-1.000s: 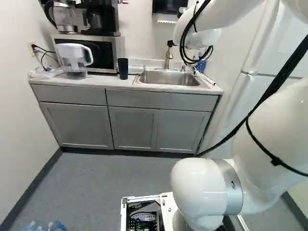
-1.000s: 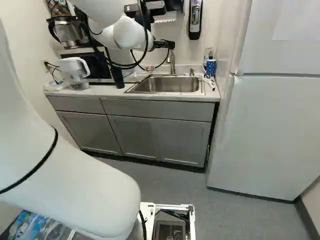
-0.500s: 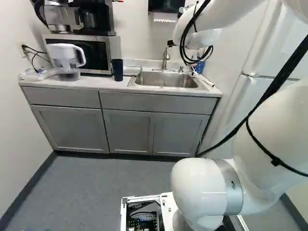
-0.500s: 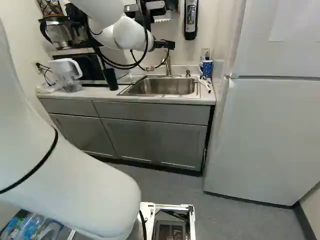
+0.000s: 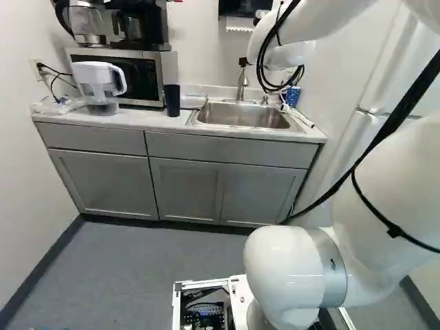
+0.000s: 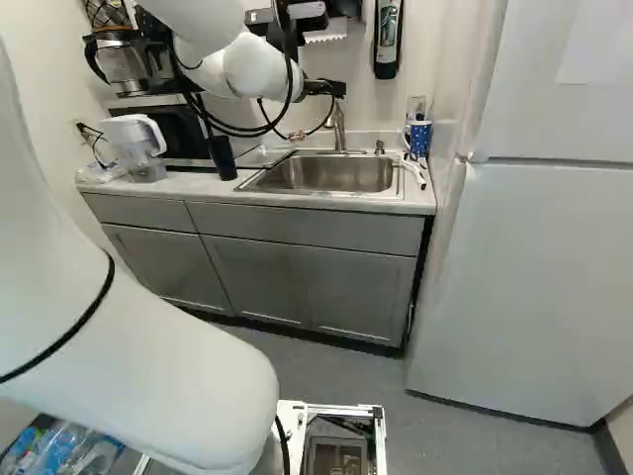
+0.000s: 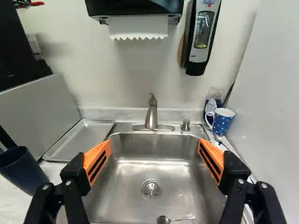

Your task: Rinse the cup and place it in the tray

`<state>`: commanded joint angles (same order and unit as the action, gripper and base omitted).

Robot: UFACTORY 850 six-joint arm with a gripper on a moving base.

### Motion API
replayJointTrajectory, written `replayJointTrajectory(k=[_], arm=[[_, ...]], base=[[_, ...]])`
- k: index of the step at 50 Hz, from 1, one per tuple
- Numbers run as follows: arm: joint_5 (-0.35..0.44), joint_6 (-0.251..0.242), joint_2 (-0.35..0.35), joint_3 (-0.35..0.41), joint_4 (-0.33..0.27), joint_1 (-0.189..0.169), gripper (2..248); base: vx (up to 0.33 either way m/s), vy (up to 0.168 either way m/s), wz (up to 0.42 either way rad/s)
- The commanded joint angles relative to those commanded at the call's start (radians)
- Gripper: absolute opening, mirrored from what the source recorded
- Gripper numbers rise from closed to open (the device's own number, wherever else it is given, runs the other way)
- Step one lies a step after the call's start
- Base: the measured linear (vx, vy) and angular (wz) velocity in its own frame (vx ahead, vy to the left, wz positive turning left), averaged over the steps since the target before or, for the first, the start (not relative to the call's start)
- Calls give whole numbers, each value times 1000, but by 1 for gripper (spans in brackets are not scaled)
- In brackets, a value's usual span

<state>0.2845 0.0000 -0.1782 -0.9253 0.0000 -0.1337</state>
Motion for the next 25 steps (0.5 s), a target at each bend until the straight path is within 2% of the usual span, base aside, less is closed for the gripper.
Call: replayJointTrajectory(k=[25], arm=[[0,0,0,0,0,0,247]], base=[[59,5,123]])
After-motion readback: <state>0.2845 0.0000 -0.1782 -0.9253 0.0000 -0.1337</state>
